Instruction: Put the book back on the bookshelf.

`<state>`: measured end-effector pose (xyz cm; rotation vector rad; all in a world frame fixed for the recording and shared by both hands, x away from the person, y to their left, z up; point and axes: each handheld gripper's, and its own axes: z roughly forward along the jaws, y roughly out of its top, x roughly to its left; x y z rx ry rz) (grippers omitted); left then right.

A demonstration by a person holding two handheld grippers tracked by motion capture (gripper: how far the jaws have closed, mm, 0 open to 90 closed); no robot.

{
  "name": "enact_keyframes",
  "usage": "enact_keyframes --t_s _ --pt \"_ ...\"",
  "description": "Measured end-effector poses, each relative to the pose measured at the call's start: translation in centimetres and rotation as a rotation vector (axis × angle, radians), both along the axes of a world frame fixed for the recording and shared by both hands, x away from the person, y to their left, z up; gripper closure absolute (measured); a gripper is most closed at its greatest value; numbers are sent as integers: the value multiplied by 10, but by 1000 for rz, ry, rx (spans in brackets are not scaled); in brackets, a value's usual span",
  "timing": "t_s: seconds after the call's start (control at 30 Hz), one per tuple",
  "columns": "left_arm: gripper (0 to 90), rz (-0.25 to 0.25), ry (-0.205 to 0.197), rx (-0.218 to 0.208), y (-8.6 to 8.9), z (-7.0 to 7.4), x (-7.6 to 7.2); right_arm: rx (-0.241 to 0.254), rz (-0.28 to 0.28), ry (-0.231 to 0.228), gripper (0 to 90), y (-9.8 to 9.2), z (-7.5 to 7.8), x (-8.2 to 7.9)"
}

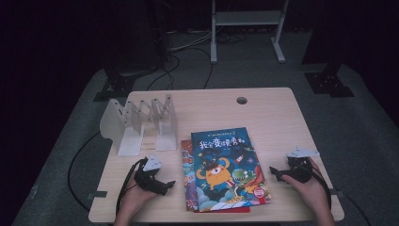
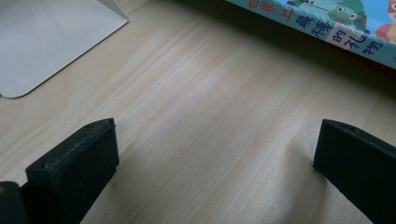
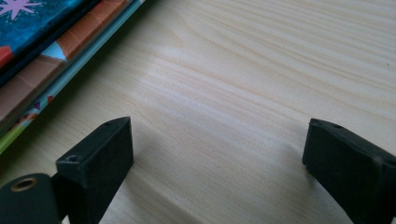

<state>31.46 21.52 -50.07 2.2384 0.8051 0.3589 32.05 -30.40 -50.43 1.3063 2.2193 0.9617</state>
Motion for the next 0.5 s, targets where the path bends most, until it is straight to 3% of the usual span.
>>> enact_keyframes --t_s 0.23,0.33,0.5 --pt "0 -1 0 0 0 0 0 0 5 -3 87 0 0 -1" --pt "0 -1 0 -1 0 0 0 14 0 -17 201 0 1 -3" --pt "0 -1 0 -1 0 0 0 43 -10 -3 255 -1 9 -3"
